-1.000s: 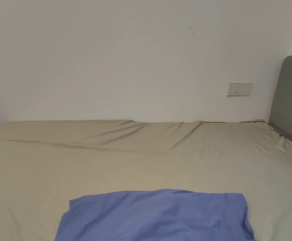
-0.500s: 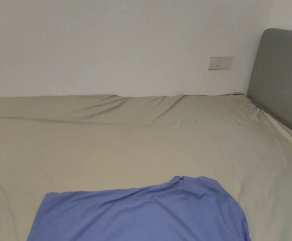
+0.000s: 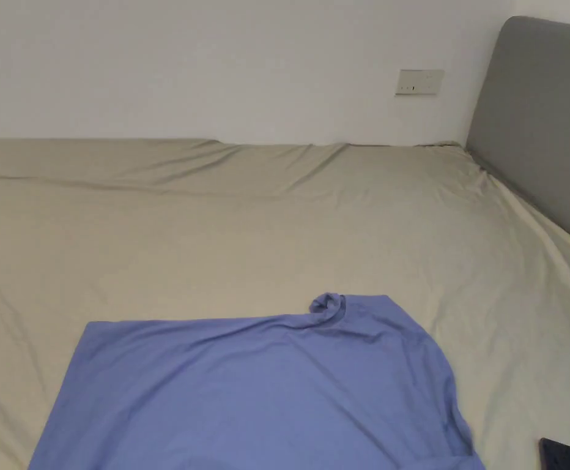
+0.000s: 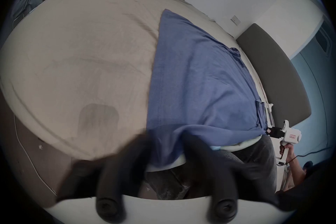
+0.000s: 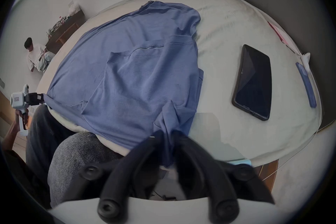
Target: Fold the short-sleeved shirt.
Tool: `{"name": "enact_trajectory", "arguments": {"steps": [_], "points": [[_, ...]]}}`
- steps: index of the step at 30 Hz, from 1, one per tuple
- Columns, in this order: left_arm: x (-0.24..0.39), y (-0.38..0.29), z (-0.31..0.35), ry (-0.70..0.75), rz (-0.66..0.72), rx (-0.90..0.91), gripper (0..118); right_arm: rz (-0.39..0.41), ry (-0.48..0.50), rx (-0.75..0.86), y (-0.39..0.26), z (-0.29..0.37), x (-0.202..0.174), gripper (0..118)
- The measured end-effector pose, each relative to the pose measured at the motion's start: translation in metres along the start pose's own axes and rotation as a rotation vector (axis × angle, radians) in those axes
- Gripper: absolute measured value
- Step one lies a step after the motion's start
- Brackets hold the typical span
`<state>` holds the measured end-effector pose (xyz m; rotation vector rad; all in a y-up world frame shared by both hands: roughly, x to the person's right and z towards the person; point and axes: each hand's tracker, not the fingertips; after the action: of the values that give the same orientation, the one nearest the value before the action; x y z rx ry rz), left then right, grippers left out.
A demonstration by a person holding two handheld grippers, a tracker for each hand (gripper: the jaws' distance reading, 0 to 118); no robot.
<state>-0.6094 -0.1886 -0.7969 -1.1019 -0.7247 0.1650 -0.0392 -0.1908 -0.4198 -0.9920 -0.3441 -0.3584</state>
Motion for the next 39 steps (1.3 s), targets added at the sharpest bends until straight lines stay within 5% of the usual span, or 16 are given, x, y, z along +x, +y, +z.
{"name": "enact_trajectory", "arguments": {"steps": [1,2,3,9,13,17,20,22,23,25,28,32,36,39], "points": [[0.0,0.0,0.004,0.011,0.013,-0.001,95,0.007,-0.009,0.001,-0.002,0.008,0.0,63],[0.002,-0.001,0.013,0.006,0.024,0.009,111,0.012,-0.019,0.009,-0.003,0.016,0.001,90],[0.001,-0.001,0.027,-0.04,0.036,0.068,112,0.008,-0.027,0.028,-0.004,0.027,0.002,109],[-0.001,0.008,0.06,0.009,0.066,0.276,112,-0.114,-0.029,0.322,0.003,0.085,0.014,109],[0.011,0.008,0.028,0.004,0.013,0.197,112,-0.119,0.025,0.263,0.01,0.048,0.006,109],[0.023,-0.001,-0.009,0.029,-0.076,0.081,112,-0.095,0.07,0.113,0.003,-0.002,-0.011,93],[0.029,-0.007,-0.027,0.026,-0.046,-0.016,102,-0.027,-0.026,0.027,-0.004,-0.026,-0.023,72],[0.043,-0.013,-0.033,0.217,-0.176,0.025,40,0.002,-0.045,0.106,-0.003,-0.018,-0.027,40],[0.045,-0.014,-0.034,0.321,-0.254,0.025,28,-0.051,0.031,0.082,0.001,-0.017,-0.023,18],[0.043,-0.007,-0.024,0.167,-0.148,0.024,10,-0.151,0.117,0.085,0.004,-0.009,-0.016,18],[0.052,-0.001,-0.022,0.15,-0.114,0.036,9,-0.146,0.107,0.108,0.007,-0.001,-0.007,17],[0.065,0.006,-0.02,0.153,-0.15,0.041,9,-0.263,0.186,0.147,0.011,0.007,0.001,17],[0.073,0.022,-0.015,0.143,-0.128,0.061,9,-0.251,0.183,0.154,0.021,0.01,-0.003,16],[0.078,0.052,-0.014,0.122,-0.102,0.092,9,-0.331,0.259,0.189,0.043,0.01,0.003,17]]}}
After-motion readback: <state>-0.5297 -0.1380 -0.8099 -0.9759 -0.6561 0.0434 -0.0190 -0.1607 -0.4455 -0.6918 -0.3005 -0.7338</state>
